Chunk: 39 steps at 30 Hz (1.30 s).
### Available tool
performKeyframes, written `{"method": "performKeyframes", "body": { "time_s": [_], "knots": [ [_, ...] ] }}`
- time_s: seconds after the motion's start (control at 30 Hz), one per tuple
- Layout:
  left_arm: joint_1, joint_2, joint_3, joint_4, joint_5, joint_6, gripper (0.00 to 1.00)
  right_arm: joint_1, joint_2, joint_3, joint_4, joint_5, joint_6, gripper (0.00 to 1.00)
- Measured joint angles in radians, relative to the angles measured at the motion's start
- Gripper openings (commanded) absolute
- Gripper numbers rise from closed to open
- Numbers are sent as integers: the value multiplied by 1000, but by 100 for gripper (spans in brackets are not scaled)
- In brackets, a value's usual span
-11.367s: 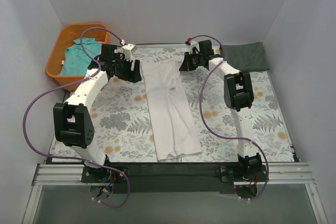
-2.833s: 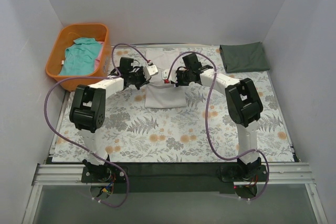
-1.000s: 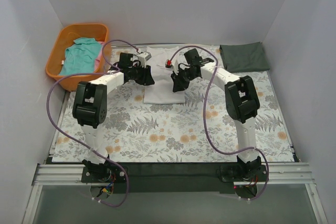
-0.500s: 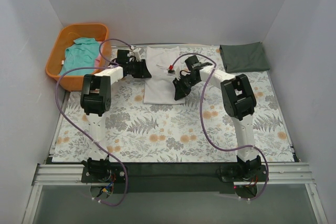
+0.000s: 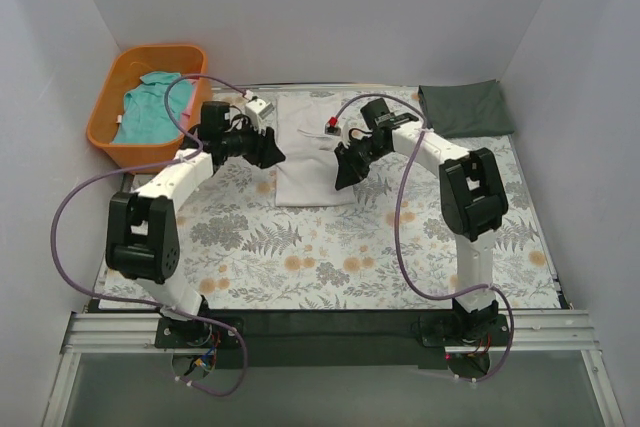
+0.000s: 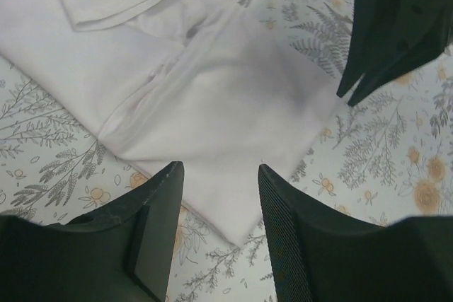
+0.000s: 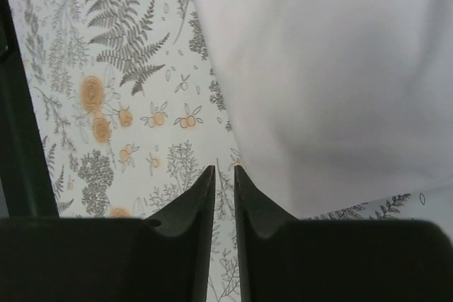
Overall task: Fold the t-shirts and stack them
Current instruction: Fold the tshirt
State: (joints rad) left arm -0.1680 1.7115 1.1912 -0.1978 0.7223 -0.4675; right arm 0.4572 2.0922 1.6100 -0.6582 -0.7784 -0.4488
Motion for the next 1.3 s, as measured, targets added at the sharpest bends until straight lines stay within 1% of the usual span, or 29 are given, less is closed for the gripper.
{"method": "performKeyframes", "body": {
  "time_s": [0.07,0.13,0.27,0.37,0.47,0.67,0.83,0.93,1.0,1.03,1.07,1.1,1.17,1.23,1.3],
  "knots": [
    [-34,-74,-55,5,-7,56,43,-1,-50,-16,0,-10,-2,20],
    [-81,-98,-103,11,-17,99,42,-3,-72,-29,1,-15,-3,20],
    [-150,-32,-163,10,-55,124,40,-8,-28,-37,-1,-11,0,19],
    [-151,25,-193,4,-91,124,40,-12,39,-37,-2,3,3,19],
    [-148,40,-225,2,-124,129,38,-14,82,-47,-2,17,11,17],
    [-145,21,-282,11,-135,154,36,-21,69,-120,26,-25,42,15],
    [-146,-48,-352,-13,-116,157,35,-17,-18,-276,35,-56,58,17],
    [-151,-119,-391,-74,-101,155,36,-9,-79,-343,21,-38,53,22],
    [-151,-187,-406,-118,-92,161,38,-3,-136,-370,-8,-12,33,27],
    [-151,-233,-413,-138,-90,171,40,-2,-174,-380,-19,3,18,30],
    [-151,-284,-417,-157,-88,185,42,-2,-217,-389,-27,21,-2,40],
    [-151,-333,-417,-168,-87,204,45,-3,-273,-404,-24,39,-21,43],
    [-151,-414,-417,-176,-84,253,47,-2,-397,-440,-16,89,-73,48],
    [-151,-459,-423,-174,-79,318,47,2,-521,-496,33,146,-126,48],
    [-151,-470,-443,-161,-79,392,47,17,-620,-568,95,211,-189,48]
  ]
}}
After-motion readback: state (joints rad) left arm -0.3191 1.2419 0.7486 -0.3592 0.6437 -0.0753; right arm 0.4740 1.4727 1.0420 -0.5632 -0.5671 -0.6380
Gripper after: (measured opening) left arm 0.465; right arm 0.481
